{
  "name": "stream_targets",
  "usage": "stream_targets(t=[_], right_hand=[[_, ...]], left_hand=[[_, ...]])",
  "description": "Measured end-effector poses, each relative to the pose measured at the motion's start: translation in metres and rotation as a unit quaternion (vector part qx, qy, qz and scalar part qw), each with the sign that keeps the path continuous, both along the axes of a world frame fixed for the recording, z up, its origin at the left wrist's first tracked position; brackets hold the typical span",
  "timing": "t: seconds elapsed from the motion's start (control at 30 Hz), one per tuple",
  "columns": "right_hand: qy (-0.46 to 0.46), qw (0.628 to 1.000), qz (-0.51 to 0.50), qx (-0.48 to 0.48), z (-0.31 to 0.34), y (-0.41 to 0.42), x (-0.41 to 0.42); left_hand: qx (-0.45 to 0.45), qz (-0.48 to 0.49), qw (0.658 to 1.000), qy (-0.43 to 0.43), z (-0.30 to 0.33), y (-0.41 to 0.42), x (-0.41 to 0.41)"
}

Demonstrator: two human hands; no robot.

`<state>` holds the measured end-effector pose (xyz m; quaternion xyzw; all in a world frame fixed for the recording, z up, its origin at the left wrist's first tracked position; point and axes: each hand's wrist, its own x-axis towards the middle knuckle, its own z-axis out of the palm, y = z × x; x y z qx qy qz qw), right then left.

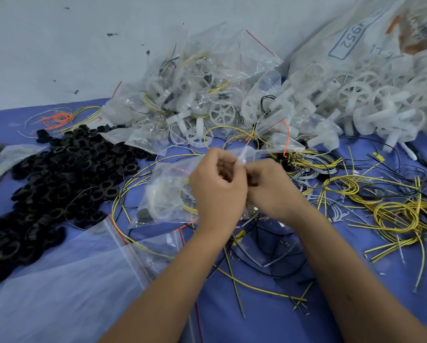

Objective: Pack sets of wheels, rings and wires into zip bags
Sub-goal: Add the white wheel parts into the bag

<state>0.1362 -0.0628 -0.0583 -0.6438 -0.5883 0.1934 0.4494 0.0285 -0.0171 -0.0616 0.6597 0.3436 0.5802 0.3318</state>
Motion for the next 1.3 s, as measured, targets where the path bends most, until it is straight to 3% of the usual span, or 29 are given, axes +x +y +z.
stream_targets(t=[0.13, 0.27, 0.5, 0.87, 1.13, 1.3], right_hand=[[0.122, 0.982, -0.118, 0.080, 0.009, -0.003, 0.015], [-0.025, 0.968, -0.227, 0.105, 0.009, -0.011, 0.042], [-0.229, 0.964, -0.133, -0.022, 0.000, -0.007, 0.043], [-0.336, 0.911, -0.103, -0.215, 0.010, -0.004, 0.039], [-0.258, 0.927, -0.160, -0.220, 0.015, -0.010, 0.034], [-0.207, 0.952, -0.218, -0.060, 0.014, -0.014, 0.036]], left_hand=[[-0.136, 0.015, 0.990, 0.025, -0.012, 0.017, -0.001], [-0.172, 0.036, 0.981, 0.080, -0.019, 0.030, -0.005], [-0.213, 0.075, 0.972, 0.065, -0.021, 0.046, -0.016], [-0.234, 0.068, 0.968, 0.059, -0.021, 0.049, -0.019], [-0.231, 0.069, 0.969, 0.054, -0.021, 0.048, -0.020], [-0.226, 0.094, 0.969, 0.019, -0.021, 0.048, -0.019]])
